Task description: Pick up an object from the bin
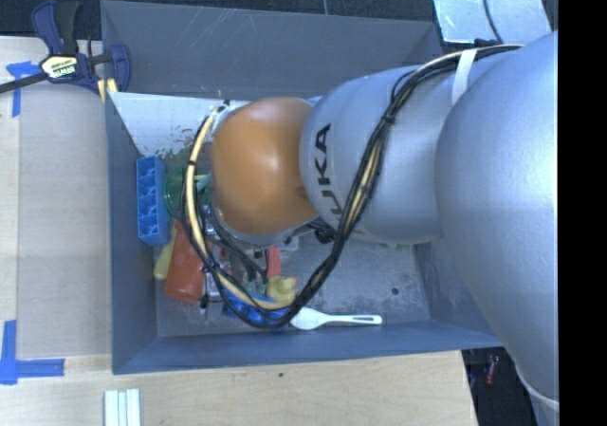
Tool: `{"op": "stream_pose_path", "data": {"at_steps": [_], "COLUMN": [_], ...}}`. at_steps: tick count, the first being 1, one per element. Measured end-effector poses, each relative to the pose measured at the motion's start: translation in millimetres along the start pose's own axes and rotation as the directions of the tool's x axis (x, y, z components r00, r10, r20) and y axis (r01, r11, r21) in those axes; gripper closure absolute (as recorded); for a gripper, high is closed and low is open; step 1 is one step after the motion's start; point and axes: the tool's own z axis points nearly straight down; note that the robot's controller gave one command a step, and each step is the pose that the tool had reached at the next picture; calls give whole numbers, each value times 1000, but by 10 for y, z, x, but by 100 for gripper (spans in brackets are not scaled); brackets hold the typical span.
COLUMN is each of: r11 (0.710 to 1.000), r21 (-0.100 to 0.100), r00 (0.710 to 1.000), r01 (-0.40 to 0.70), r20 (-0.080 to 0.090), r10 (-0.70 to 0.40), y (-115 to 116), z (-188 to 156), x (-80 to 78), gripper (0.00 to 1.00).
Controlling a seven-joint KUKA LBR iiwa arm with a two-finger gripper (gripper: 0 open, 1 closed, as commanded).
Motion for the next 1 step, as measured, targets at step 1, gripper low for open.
{"op": "stream_pose_path", "data": {"at_steps": [1], "r11": [1000], "r21": [-2], "r00": [1000], "r01": [-5], "r20": [7], "r10": [5], "y": [-14], "z": [-44], "x": [-22], "gripper": [0]}}
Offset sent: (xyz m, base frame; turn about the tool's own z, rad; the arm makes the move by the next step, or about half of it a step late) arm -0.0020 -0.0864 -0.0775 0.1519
